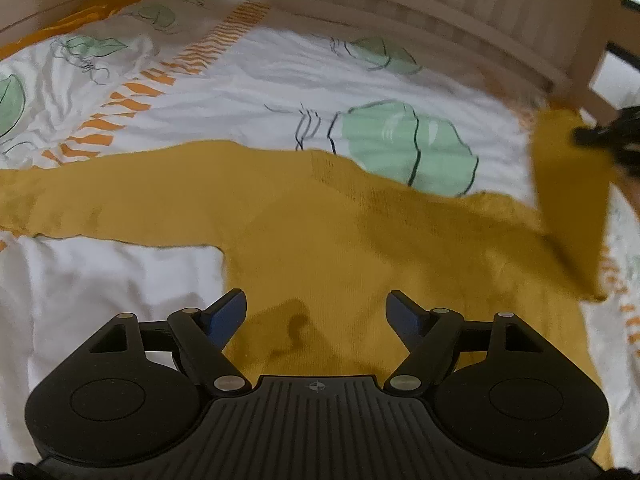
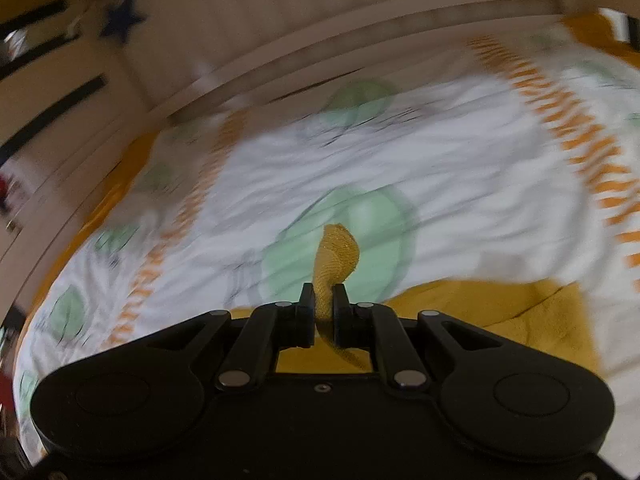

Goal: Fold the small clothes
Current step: 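Carry the held sleeve across the sweater body and open the right tool, then move the left tool to the other sleeve cuff and close on it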

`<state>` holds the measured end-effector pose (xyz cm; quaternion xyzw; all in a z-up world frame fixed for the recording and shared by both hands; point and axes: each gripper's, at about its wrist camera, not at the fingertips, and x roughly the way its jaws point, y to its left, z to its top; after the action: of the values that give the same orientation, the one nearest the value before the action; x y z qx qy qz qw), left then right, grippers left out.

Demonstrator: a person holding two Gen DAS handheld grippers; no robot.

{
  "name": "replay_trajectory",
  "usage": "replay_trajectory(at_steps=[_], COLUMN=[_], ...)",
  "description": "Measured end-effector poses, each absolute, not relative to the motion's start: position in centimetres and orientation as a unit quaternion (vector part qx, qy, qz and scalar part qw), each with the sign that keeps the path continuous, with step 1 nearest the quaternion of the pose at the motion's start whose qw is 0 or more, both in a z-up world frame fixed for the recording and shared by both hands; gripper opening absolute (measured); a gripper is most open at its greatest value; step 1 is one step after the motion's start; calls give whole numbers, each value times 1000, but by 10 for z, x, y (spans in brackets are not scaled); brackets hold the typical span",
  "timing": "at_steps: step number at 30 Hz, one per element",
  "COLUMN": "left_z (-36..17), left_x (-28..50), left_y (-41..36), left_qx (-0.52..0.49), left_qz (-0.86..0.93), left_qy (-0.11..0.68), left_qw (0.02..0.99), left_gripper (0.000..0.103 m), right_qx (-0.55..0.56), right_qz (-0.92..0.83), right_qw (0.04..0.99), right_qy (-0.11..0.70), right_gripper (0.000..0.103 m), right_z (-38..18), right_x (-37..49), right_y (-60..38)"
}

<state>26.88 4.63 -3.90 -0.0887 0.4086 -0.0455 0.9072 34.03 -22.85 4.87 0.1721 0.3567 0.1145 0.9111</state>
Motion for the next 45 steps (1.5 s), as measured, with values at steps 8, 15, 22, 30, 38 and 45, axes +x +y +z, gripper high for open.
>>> replay_trajectory(at_steps=[8,15,22,30,38,45], left_z=[-26,-29,-38,-53,-64,-71], left_x=[272,273,275,276,283,298], left_y=[72,82,75,56,32,18], left_qx=[-135,-156,-142,-114,-90,-97], left_qz=[-27,-19,-23,-55,-81,-97], left_qy=[391,397,408,422,425,425], left_qw=[910,904,902,898,897,895], left_gripper=[76,76,76,76,63,60], right_qx=[153,149,95,15,-25,-25], right_qz=[155,164,121,54,46,45], right_qw=[895,889,909,914,912,913], right_qy=[388,400,387,401,406,404], right_gripper=[18,40,58,72,99,103], right_z=[-6,-38,-37,-58,-78,-91], right_x=[343,323,284,235,220,218], right_y=[-135,-121,-160,-203,-206,-204])
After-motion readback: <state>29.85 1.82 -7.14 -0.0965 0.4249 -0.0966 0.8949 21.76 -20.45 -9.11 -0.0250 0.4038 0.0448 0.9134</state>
